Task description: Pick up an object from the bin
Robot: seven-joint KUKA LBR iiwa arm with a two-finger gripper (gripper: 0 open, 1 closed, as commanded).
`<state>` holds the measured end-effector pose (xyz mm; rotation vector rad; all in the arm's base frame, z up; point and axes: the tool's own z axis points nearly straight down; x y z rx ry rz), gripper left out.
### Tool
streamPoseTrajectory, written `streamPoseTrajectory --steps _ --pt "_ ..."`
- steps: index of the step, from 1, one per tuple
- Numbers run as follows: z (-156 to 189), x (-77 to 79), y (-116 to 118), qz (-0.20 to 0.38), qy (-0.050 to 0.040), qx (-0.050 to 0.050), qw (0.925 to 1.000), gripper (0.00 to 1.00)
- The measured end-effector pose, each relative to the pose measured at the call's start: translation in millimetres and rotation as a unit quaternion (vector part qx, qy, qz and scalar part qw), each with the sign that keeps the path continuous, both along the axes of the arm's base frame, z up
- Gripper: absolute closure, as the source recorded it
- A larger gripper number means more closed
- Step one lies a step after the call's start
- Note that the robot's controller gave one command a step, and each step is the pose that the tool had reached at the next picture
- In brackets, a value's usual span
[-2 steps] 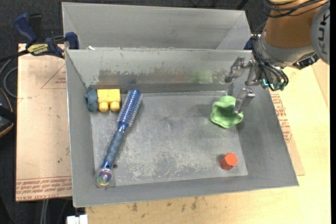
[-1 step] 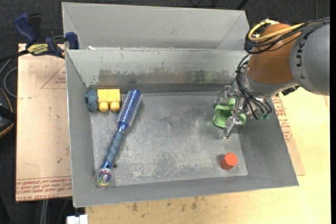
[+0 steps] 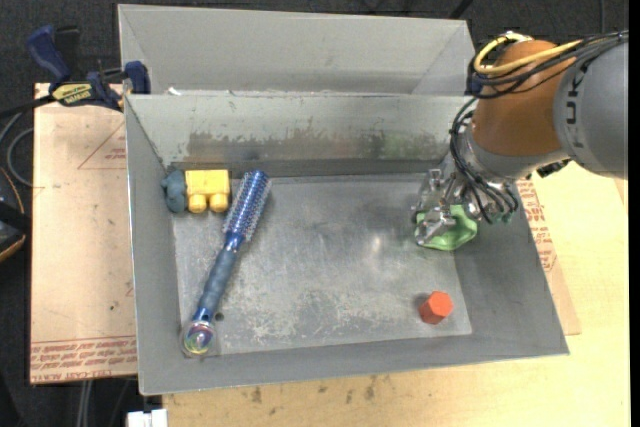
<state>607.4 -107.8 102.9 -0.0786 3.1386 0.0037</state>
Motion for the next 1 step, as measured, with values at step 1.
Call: streamPoseTrajectory --steps 1 --pt "121.2 -10.2 -5.3 0.141 -0.0036 -0.002 0.9900 1.00"
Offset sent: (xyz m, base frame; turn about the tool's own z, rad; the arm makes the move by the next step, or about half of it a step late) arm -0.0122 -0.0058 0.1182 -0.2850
